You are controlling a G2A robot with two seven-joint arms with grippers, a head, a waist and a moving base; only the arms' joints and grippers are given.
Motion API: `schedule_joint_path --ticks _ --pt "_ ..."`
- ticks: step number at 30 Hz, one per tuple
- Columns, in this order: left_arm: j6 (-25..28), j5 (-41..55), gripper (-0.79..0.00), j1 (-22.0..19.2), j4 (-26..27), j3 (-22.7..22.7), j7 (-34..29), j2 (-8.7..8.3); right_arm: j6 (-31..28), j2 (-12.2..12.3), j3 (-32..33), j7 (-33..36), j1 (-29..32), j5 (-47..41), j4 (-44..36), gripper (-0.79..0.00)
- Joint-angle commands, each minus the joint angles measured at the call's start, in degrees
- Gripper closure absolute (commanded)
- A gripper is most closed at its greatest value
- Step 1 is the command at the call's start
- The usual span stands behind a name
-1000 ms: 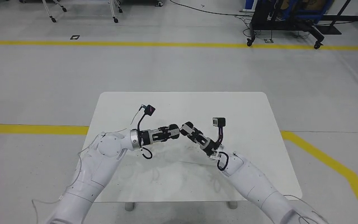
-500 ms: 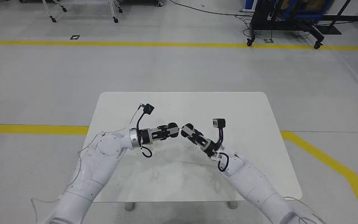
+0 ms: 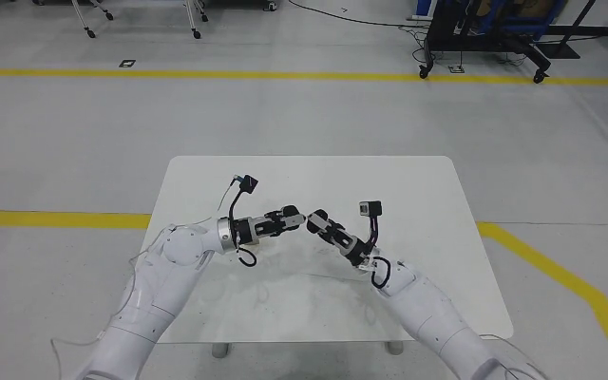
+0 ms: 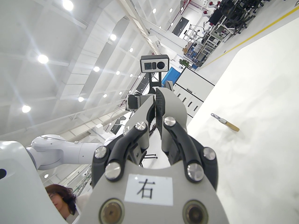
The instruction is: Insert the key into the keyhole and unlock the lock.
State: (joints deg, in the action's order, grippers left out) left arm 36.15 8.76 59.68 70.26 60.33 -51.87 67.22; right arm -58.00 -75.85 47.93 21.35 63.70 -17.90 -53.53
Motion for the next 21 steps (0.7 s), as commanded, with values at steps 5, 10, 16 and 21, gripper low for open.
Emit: schedule_joint_path --ticks 5,10,16,21 --pt "-0.27 0.22 -0.280 0.04 0.13 -0.25 -0.14 -0.06 0.00 -0.67 0.01 1.43 -0.30 -0.65 1.12 0.000" --pt "-0.51 -0.02 -0.092 0.03 0.19 -0.58 0.01 -0.07 0.00 -1.21 0.21 2.16 -0.53 -1.00 2.06 0.000" --pt "-1.07 -0.39 0.000 -0.01 0.27 -0.65 0.44 -0.14 0.00 -1.54 1.31 2.73 -0.38 -1.16 2.24 0.000" --pt "-1.38 -0.67 0.000 -0.02 0.36 -0.70 0.63 -0.21 0.00 -1.75 2.16 3.24 -0.04 -0.90 2.09 0.000"
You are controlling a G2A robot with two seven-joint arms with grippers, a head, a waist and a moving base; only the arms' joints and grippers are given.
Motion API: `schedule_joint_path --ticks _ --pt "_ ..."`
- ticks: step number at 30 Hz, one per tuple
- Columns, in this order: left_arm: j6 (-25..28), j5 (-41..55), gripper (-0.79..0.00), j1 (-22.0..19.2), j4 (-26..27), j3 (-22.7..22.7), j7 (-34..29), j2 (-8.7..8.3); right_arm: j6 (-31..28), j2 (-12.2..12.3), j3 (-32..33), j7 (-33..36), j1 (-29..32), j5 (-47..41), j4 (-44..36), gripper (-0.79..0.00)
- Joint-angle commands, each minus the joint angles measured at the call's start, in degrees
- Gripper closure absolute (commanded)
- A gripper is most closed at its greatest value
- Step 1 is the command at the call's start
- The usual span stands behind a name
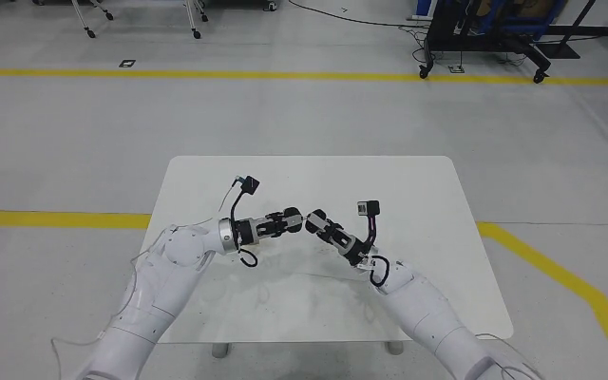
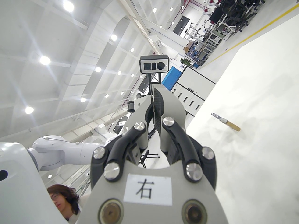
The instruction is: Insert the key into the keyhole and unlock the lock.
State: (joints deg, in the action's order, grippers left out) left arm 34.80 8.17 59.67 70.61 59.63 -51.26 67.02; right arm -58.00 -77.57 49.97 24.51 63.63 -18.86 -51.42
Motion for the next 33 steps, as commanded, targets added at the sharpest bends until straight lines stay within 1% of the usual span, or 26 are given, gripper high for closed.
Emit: schedule_joint_path --ticks 1,2,6,10,17,23,24,27,29,31,33 --pt "-0.09 -0.18 0.000 -0.01 0.03 0.00 0.11 -0.03 0.00 -0.08 0.26 0.23 0.09 0.12 -0.09 -0.215" --pt "-0.13 -0.25 0.000 0.00 0.06 -0.01 0.19 -0.04 0.00 -0.13 0.34 0.49 0.21 0.05 -0.30 -0.785" --pt "-0.21 -0.41 0.000 -0.05 -0.02 0.21 0.56 -0.13 0.00 -0.15 0.33 0.65 0.27 -0.01 -0.38 -0.785" --pt "0.11 1.09 0.000 0.04 -0.39 1.36 0.73 -0.38 0.00 -0.15 0.33 0.65 0.27 -0.01 -0.38 -0.785" --pt "-0.46 5.72 0.000 -0.71 -2.22 3.29 -2.20 -0.87 0.00 -0.15 0.33 0.65 0.27 -0.01 -0.38 -0.785" --pt "-0.09 5.16 0.000 -1.28 -2.52 3.17 -4.60 -1.09 0.00 -0.15 0.33 0.65 0.27 -0.01 -0.38 -0.785" --pt "-0.13 4.85 0.000 -1.31 -2.41 3.04 -4.94 -1.12 1.07 0.03 0.46 1.25 -0.16 2.29 -0.60 -0.785" --pt "-0.06 4.45 0.000 -1.55 -2.04 2.62 -6.86 -1.23 3.66 1.35 3.25 -0.18 -1.82 15.17 -1.16 -0.785" --pt "0.10 3.96 0.000 -1.78 -1.83 2.32 -8.29 -1.32 4.37 2.59 5.60 -0.15 -1.43 22.77 -3.31 -0.785" --pt "0.33 2.94 0.000 -2.12 -1.61 1.85 -9.94 -1.42 5.74 4.05 8.04 2.87 -0.33 27.11 -5.84 -0.785" --pt "0.52 2.60 0.000 -2.39 -1.44 1.25 -11.50 -1.45 7.72 5.53 10.74 6.95 1.17 28.59 -8.67 -0.785"
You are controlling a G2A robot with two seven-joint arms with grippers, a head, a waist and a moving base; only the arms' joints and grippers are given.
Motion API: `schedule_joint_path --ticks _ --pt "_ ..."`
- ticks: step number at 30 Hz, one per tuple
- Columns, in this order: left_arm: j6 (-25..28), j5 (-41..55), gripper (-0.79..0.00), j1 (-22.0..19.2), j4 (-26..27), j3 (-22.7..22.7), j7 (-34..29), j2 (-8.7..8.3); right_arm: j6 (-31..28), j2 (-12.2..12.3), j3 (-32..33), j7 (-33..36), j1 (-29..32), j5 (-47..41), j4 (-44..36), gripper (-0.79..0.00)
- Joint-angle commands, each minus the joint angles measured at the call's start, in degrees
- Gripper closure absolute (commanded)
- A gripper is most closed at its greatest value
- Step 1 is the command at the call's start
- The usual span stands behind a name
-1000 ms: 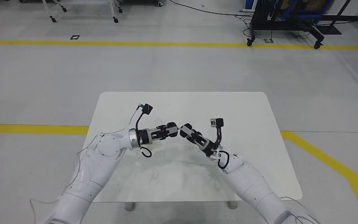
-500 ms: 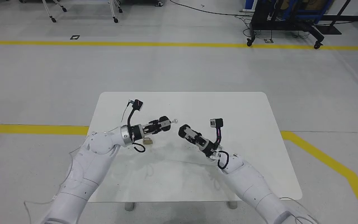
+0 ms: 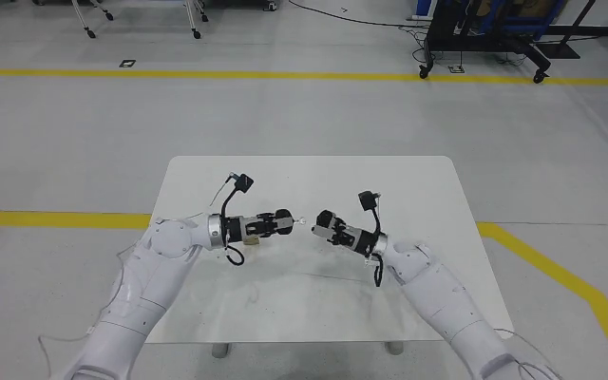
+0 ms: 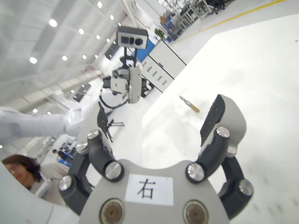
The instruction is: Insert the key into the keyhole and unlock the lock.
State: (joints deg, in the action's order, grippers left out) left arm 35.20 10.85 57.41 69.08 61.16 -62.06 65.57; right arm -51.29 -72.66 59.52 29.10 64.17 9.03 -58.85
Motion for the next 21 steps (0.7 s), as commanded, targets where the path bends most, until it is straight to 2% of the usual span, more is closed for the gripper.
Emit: schedule_joint_path --ticks 1,4,8,11,12,14,15,17,21 --pt "0.33 -0.37 0.000 -0.31 0.17 -0.57 -1.45 -0.03 2.03 1.34 2.45 4.91 1.26 1.24 -2.92 -0.785" --pt "0.61 -0.69 0.000 -0.88 0.19 -1.72 -3.66 0.00 3.28 2.93 5.15 11.55 4.25 -2.38 -7.92 -0.785" --pt "0.50 -1.16 0.000 -1.56 -0.07 -3.36 -4.72 0.20 4.26 4.15 6.12 21.40 6.10 -13.99 -11.16 -0.785" --pt "0.68 -1.21 0.000 -2.03 -0.48 -4.31 -4.95 0.36 4.98 4.42 5.80 23.22 6.04 -15.19 -11.34 -0.785" --pt "0.76 -1.16 0.000 -2.19 -0.63 -4.58 -5.04 0.40 5.12 4.40 5.51 23.18 5.91 -15.48 -11.19 -0.748" --pt "0.91 -1.14 0.000 -2.45 -0.96 -5.04 -5.06 0.47 5.41 4.29 4.91 22.58 5.59 -16.11 -10.65 -0.533" --pt "0.99 -1.13 0.000 -2.57 -1.10 -5.22 -4.98 0.50 5.59 4.23 4.54 22.44 5.34 -16.20 -10.36 -0.474" --pt "1.11 -1.08 0.000 -2.79 -1.37 -5.49 -4.91 0.52 5.76 4.10 3.89 21.59 4.85 -15.61 -9.86 -0.400" --pt "1.01 -0.55 0.000 -3.08 -1.84 -5.61 -4.24 0.52 5.53 3.84 2.62 20.25 4.23 -15.43 -9.38 -0.339"
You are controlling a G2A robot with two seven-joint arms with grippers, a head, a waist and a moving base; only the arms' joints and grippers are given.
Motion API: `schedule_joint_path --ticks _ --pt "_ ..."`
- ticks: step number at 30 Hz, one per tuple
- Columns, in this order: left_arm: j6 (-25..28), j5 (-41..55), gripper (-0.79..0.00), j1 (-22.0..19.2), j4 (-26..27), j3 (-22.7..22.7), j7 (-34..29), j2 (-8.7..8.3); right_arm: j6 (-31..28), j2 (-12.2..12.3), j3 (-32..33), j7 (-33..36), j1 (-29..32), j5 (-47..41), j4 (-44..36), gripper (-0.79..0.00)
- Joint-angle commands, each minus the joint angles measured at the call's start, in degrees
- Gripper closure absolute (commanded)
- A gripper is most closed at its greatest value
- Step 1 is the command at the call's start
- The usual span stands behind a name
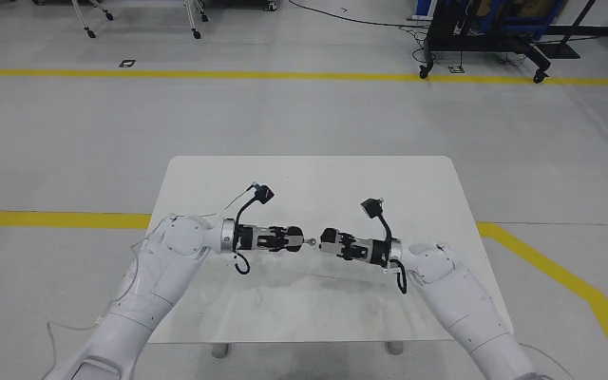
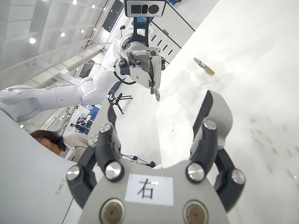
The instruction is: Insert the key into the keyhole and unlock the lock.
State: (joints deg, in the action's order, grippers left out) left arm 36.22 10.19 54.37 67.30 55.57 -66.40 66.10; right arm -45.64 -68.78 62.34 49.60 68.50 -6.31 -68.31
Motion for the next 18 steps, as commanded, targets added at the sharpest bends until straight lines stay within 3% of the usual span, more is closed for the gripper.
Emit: schedule_joint_path --ticks 1,18 --pt "0.03 0.17 0.000 -0.08 -0.11 -0.07 0.12 -0.02 -0.24 -0.10 -0.48 -0.49 -0.25 -0.19 0.22 -0.326" --pt "0.55 0.54 0.000 -0.20 -0.10 -0.88 0.93 -0.25 -1.54 -0.78 -4.38 0.49 -3.11 -5.28 3.98 -0.188"
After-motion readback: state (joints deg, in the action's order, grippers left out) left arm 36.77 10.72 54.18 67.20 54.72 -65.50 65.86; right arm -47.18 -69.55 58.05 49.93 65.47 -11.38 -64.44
